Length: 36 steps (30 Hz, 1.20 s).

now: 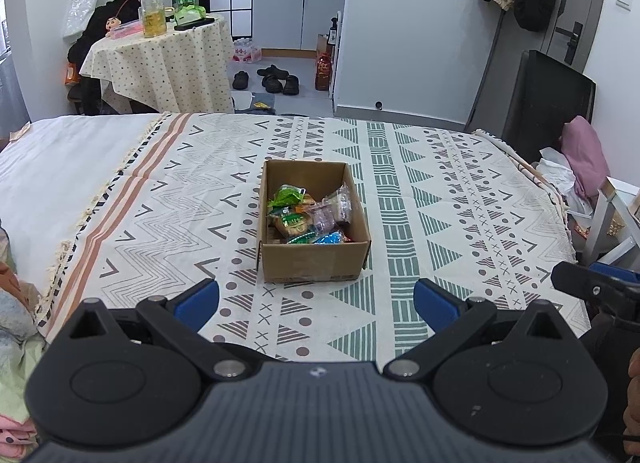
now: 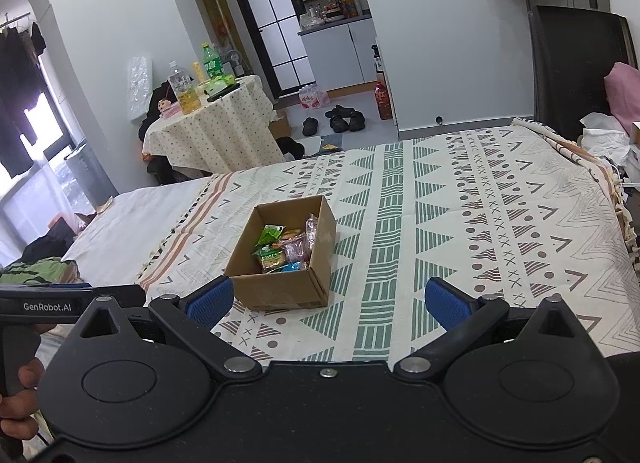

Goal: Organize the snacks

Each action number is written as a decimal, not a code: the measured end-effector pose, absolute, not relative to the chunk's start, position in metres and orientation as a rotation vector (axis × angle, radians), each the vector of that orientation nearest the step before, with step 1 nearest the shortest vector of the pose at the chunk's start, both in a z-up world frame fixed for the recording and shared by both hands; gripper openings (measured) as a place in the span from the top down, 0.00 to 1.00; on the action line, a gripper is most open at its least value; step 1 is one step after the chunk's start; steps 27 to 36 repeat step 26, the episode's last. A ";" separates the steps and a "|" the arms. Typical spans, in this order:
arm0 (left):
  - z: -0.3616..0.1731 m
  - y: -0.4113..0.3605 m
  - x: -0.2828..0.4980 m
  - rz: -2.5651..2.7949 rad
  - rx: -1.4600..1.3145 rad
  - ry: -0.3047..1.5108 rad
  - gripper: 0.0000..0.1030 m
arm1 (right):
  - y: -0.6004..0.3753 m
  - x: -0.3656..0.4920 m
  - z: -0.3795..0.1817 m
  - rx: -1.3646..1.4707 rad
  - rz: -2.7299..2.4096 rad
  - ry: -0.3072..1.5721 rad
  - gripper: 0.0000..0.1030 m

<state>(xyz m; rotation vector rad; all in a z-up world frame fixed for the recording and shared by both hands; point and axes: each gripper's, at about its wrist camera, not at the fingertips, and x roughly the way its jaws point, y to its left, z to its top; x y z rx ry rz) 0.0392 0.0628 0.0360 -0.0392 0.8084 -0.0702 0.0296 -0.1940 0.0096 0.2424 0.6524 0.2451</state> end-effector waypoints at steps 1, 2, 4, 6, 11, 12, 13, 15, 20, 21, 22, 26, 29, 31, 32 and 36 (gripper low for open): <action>0.036 0.063 0.039 -0.070 -0.040 0.808 0.00 | -0.193 0.031 0.009 0.242 0.249 0.655 0.00; 0.036 0.063 0.040 -0.070 -0.042 0.808 0.00 | -0.193 0.032 0.009 0.241 0.251 0.657 0.00; 0.037 0.063 0.041 -0.070 -0.046 0.805 0.00 | -0.192 0.034 0.008 0.237 0.251 0.660 0.00; 0.038 0.064 0.042 -0.070 -0.047 0.805 0.00 | -0.191 0.035 0.008 0.228 0.251 0.661 0.00; 0.039 0.064 0.044 -0.073 -0.053 0.805 0.00 | -0.189 0.036 0.008 0.218 0.249 0.665 0.00; 0.039 0.064 0.044 -0.074 -0.053 0.804 0.00 | -0.188 0.036 0.007 0.217 0.248 0.666 0.00; 0.039 0.065 0.044 -0.074 -0.055 0.806 0.00 | -0.188 0.037 0.007 0.217 0.247 0.668 0.00; 0.039 0.065 0.045 -0.078 -0.059 0.806 0.00 | -0.187 0.037 0.007 0.213 0.247 0.670 0.00; 0.038 0.066 0.042 -0.085 -0.067 0.800 0.00 | -0.184 0.036 0.008 0.196 0.245 0.669 0.00; 0.038 0.067 0.042 -0.086 -0.067 0.799 0.00 | -0.183 0.035 0.008 0.195 0.243 0.669 0.00; 0.038 0.067 0.041 -0.088 -0.066 0.799 0.00 | -0.183 0.035 0.008 0.195 0.242 0.668 0.00; 0.037 0.068 0.040 -0.087 -0.062 0.796 0.00 | -0.183 0.032 0.006 0.194 0.236 0.665 0.00; 0.037 0.068 0.040 -0.087 -0.062 0.796 0.00 | -0.183 0.032 0.006 0.194 0.236 0.665 0.00; 0.037 0.068 0.040 -0.087 -0.062 0.796 0.00 | -0.183 0.032 0.006 0.194 0.236 0.665 0.00; 0.037 0.068 0.040 -0.087 -0.062 0.796 0.00 | -0.183 0.032 0.006 0.194 0.236 0.665 0.00; 0.037 0.068 0.040 -0.087 -0.062 0.796 0.00 | -0.183 0.032 0.006 0.194 0.236 0.665 0.00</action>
